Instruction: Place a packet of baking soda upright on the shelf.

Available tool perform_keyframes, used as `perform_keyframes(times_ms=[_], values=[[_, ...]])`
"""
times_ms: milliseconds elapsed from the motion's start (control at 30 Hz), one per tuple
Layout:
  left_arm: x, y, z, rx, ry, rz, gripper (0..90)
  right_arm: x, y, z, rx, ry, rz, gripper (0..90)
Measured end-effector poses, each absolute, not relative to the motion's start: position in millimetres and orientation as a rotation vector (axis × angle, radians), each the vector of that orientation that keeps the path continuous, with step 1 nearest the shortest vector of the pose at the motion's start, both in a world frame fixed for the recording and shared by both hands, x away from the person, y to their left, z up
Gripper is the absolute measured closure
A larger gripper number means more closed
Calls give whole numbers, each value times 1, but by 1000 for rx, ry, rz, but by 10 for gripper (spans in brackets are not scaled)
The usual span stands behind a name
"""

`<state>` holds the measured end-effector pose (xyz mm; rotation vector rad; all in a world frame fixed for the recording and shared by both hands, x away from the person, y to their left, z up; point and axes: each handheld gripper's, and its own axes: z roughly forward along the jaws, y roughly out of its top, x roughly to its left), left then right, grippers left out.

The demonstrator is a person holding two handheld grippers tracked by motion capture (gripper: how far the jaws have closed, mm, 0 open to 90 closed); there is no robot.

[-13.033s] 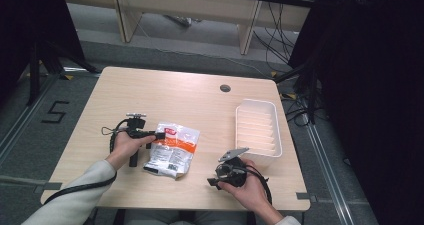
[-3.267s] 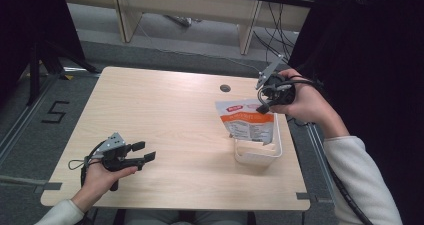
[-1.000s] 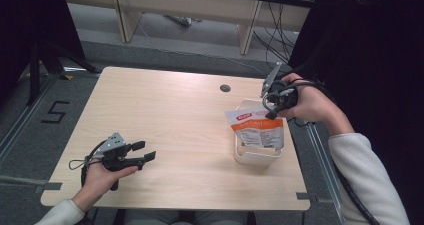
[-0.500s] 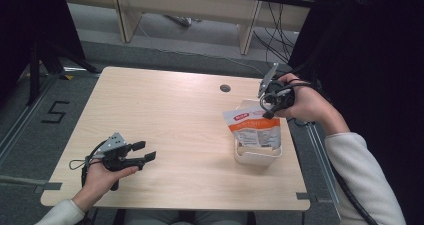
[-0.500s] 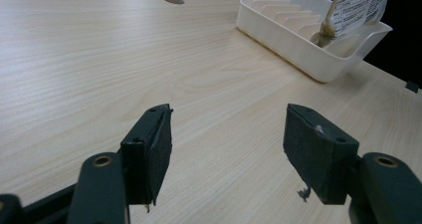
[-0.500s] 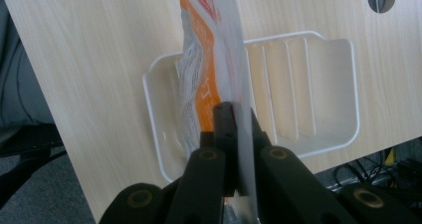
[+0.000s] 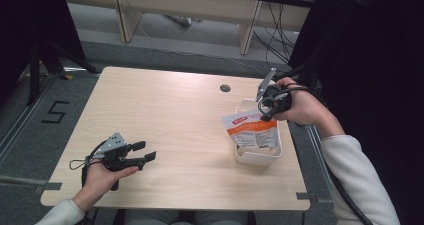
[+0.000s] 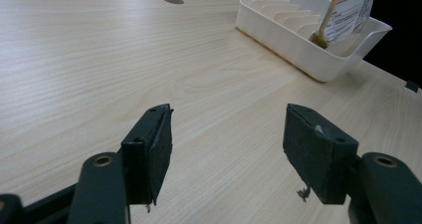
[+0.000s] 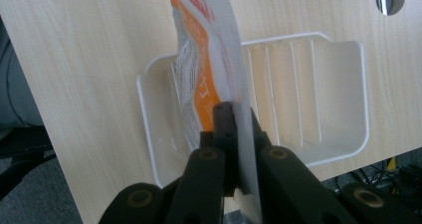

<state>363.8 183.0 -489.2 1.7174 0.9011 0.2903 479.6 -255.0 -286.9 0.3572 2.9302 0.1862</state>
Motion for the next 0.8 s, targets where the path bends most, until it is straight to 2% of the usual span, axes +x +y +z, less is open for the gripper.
perform_keyframes(times_ms=[800], values=[[364, 182, -490, 1714, 914, 286, 356, 481, -279, -310, 423, 2935, 161, 900]])
